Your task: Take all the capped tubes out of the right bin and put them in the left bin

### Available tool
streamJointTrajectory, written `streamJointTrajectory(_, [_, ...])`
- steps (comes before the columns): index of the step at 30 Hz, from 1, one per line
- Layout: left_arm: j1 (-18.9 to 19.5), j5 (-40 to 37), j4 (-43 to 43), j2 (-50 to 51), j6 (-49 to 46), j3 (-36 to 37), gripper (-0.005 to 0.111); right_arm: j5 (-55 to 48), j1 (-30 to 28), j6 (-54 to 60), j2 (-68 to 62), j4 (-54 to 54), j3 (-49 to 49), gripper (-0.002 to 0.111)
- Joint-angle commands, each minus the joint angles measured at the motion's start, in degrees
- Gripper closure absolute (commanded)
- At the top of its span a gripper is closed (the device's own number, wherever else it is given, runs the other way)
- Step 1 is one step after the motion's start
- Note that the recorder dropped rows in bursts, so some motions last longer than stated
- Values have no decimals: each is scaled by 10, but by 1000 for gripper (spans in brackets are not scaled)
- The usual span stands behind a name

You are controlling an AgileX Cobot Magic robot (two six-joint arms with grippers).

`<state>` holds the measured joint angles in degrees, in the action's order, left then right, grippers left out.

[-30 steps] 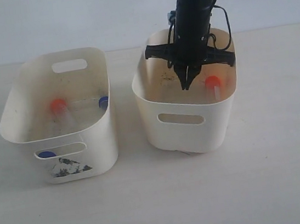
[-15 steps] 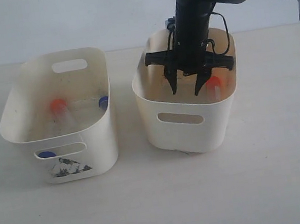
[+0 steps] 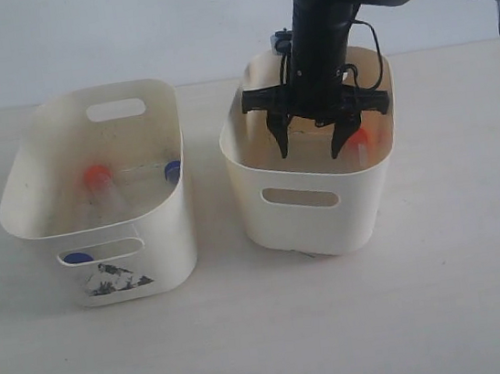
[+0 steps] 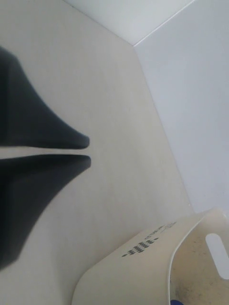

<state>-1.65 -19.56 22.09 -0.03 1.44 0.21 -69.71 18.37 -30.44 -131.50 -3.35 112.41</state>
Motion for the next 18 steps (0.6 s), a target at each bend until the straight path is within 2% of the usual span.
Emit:
streamJointTrajectory(1, [-2,3,-2,0,5,-2,102,-3,0,6,1,8,2,46])
streamJointTrajectory(5, [-2,3,-2,0,5,-2,102,-3,0,6,1,7,2,45])
streamJointTrajectory(11, [-2,3,-2,0,5,-2,102,-3,0,6,1,7,2,30])
streamJointTrajectory(18, [-2,3,-2,0,5,-2,102,-3,0,-3,1,6,2,30])
